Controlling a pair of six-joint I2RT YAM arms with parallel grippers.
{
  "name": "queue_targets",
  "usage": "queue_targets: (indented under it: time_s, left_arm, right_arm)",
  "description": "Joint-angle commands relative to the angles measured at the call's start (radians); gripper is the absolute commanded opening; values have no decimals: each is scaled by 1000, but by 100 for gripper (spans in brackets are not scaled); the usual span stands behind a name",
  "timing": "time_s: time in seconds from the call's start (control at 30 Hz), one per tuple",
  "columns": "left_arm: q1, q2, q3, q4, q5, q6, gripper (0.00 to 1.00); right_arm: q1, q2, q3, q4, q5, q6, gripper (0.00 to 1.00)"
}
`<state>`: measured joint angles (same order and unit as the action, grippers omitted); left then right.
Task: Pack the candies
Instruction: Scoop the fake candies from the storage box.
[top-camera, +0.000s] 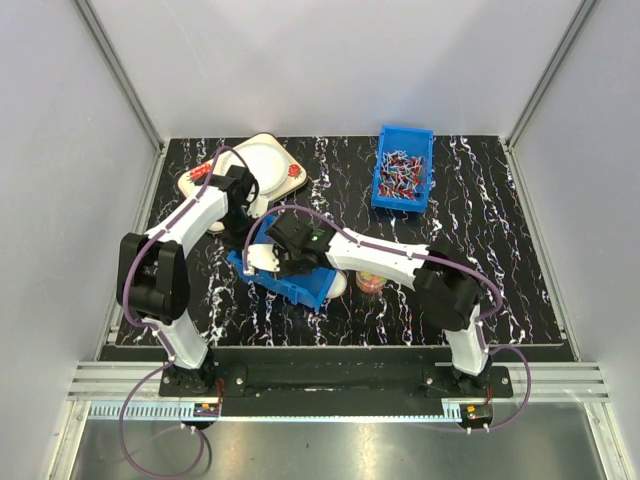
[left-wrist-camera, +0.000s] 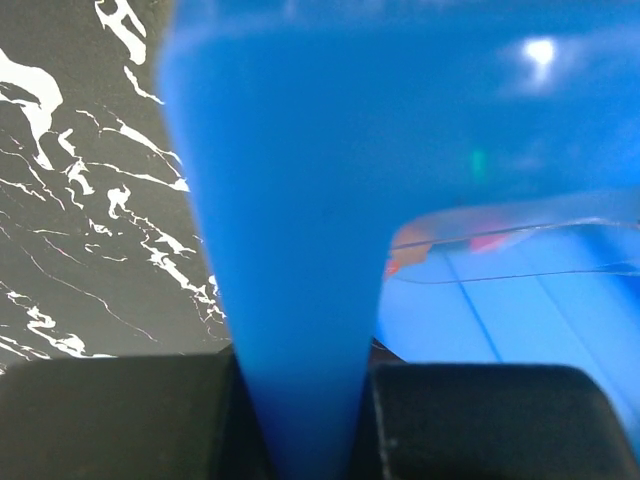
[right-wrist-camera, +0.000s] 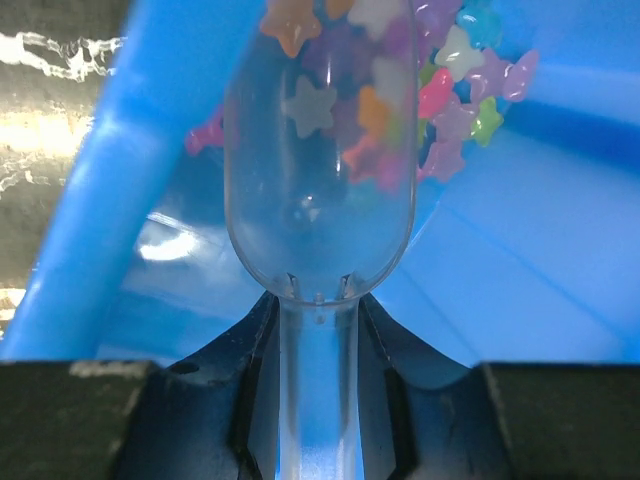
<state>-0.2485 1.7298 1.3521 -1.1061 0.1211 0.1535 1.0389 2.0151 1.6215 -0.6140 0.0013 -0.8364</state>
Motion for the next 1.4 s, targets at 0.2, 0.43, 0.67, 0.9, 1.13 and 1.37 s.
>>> queue_targets:
  time_s: [0.2,0.43,0.67,0.9,1.13,1.37]
  left_arm:
    - [-2,-84,38,58,109,-43,0]
    - [-2,-84,39,57,103,-45,0]
    - [-3,-78,41,58,101,-43,0]
    - [-2,-73,44,58,97,-43,0]
    - [-2,-72,45,57,95,-43,0]
    - [-2,-76,44,57,95,-42,0]
  right_arm:
    - [-54,-167,-227,377,-101,246,0]
    - [-82,-260,-307,448,-96,284,0]
    - [-112,-355,-380,458,-96,292,0]
    - [-134,-449,-431,450,-86,278,0]
    - [-155,-506,-437,401,-78,263,0]
    - [-194,-622,-439,274,-69,220,0]
